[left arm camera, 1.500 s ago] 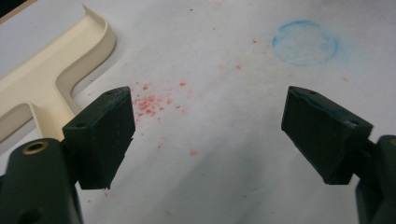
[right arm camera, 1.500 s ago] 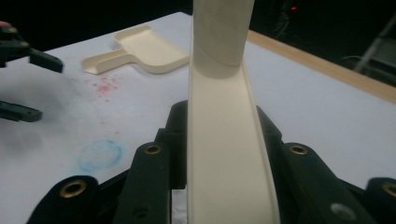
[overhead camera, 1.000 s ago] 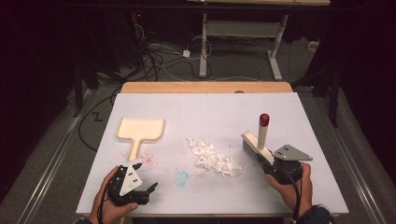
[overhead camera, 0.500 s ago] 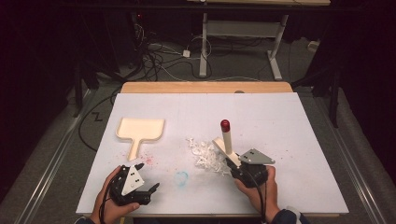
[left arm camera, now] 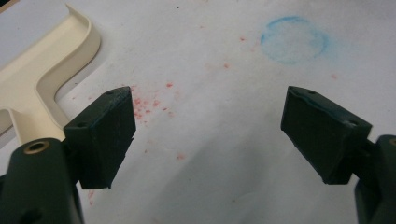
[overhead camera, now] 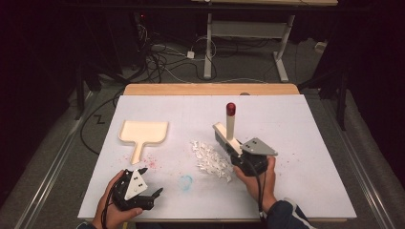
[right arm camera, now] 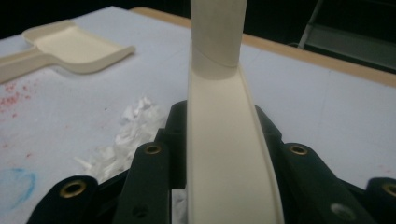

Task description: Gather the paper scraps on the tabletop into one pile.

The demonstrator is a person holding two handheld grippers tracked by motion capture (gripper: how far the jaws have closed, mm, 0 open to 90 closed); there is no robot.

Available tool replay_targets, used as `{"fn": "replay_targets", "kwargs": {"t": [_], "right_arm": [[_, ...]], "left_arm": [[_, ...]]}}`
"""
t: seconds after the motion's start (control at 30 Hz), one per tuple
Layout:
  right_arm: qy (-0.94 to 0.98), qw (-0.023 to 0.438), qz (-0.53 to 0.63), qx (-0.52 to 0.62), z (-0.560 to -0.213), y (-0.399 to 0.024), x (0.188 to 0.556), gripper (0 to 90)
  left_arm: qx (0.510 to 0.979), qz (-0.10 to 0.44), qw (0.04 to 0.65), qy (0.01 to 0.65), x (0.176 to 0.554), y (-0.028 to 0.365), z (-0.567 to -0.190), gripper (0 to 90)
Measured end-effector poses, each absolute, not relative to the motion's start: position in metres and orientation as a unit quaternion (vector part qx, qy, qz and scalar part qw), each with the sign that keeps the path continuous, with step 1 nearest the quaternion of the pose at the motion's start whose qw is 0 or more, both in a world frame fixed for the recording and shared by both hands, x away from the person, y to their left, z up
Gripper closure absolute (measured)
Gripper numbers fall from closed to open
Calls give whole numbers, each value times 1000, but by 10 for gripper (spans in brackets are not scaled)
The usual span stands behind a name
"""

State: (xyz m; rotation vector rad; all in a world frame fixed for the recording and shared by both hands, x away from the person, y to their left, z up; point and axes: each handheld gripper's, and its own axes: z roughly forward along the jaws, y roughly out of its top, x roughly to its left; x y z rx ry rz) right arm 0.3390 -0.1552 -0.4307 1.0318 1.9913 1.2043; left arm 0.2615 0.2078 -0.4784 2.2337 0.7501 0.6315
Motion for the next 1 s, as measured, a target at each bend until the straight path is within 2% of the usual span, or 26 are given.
{"fn": "replay_targets", "kwargs": {"t": [0.27, 0.4, 0.6, 0.7, 0.77, 0.83, 1.0], "right_arm": [[732, 314, 466, 386, -411, -209, 356, 685], [724, 356, 439, 396, -416, -230, 373, 685], [726, 363, 401, 425, -433, -246, 399, 685], [735, 364, 375, 432, -445, -245, 408, 685], [739, 347, 383, 432, -449, -240, 410, 685], [746, 349, 381, 421, -450, -229, 408, 683], [767, 320, 403, 384, -456, -193, 403, 682]], "left_arm": [[859, 245, 343, 291, 261, 208, -478, 168], [861, 245, 341, 287, 261, 206, -478, 168], [862, 246, 338, 286, 263, 206, -478, 168], [860, 246, 340, 289, 263, 206, -479, 168], [860, 246, 341, 289, 263, 206, -478, 168], [860, 247, 340, 289, 263, 206, -478, 168], [860, 247, 341, 287, 263, 205, -478, 168]]}}
